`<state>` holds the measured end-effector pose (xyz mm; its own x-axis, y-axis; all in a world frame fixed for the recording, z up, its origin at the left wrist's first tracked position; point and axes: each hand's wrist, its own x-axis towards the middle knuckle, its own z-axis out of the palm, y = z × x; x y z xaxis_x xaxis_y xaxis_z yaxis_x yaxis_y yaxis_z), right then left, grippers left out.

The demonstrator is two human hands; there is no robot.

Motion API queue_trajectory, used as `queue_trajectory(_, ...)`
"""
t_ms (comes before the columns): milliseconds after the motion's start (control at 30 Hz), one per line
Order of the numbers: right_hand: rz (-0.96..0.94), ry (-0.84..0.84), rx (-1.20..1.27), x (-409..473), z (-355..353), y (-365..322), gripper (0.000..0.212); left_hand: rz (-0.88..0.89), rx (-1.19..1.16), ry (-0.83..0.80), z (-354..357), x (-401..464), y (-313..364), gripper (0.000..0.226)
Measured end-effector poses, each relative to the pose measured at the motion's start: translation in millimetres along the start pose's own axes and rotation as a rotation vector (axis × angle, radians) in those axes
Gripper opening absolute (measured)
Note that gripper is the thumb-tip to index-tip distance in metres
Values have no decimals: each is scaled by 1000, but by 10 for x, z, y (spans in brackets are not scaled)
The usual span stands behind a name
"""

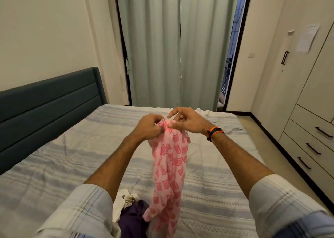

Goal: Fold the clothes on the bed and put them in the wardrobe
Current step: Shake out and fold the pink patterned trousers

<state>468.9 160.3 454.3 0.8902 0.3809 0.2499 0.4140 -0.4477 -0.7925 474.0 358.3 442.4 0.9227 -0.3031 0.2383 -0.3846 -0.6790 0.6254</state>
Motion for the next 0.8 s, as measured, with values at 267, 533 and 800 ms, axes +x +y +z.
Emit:
queue_trajectory(267,126,-110,-520,-82,-58,184,5,16,65,267,28,23,-72,12)
queue_trajectory(533,99,204,-396,-28,-221,401,10,-84,289,231,-8,-65,-125,13)
queue_trajectory(800,189,374,-426,-9,-423,557,12,-259,279,171,-58,-98,-229,21)
